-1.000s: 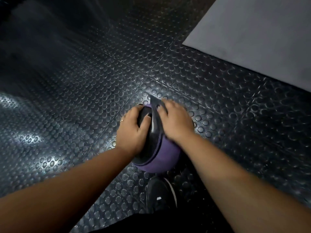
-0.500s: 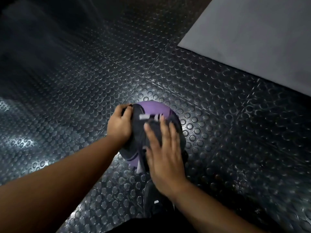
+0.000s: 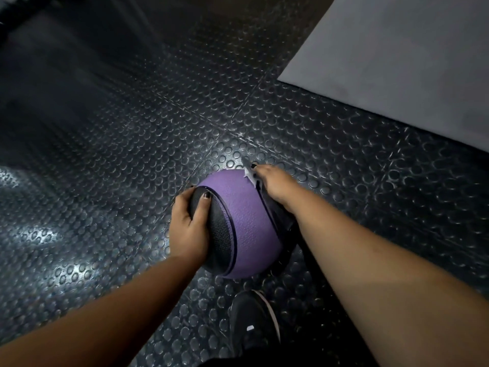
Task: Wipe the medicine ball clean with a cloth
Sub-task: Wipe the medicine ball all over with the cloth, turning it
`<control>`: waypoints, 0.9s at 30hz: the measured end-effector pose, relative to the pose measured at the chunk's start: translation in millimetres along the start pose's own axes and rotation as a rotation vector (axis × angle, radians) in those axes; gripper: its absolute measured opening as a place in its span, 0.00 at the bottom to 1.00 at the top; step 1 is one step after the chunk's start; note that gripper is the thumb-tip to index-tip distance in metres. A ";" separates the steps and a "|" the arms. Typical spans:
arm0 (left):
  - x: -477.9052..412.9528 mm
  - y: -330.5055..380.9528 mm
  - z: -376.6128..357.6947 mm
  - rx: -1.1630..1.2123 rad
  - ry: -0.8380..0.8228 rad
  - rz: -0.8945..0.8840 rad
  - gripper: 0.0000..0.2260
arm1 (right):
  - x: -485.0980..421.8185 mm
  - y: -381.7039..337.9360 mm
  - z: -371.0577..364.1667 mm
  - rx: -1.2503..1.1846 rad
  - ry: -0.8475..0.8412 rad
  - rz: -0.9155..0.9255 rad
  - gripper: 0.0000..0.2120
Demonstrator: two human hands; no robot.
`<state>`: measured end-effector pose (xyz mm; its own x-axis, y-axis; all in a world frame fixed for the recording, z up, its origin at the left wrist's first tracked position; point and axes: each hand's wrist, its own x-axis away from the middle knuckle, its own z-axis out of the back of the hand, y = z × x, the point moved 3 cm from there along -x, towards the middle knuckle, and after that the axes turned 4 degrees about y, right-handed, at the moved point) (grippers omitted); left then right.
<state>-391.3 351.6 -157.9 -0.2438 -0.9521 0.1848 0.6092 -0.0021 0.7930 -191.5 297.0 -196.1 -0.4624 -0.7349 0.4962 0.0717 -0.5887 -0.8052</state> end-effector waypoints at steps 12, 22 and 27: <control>-14.4 -9.8 22.4 0.060 -0.177 0.072 0.11 | 129.6 79.6 -49.7 -0.276 0.426 0.471 0.21; -25.5 -24.6 43.9 0.044 -0.315 0.208 0.16 | 94.1 128.6 6.0 -0.900 0.548 -0.238 0.20; -29.7 -34.0 48.1 0.130 -0.235 0.420 0.22 | 72.0 106.8 -34.8 -1.040 0.258 -0.317 0.20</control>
<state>-441.1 394.7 -162.4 -0.1700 -0.7676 0.6180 0.5957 0.4195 0.6849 -247.9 193.0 -257.6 -0.5068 -0.4386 0.7422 -0.8004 -0.0805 -0.5941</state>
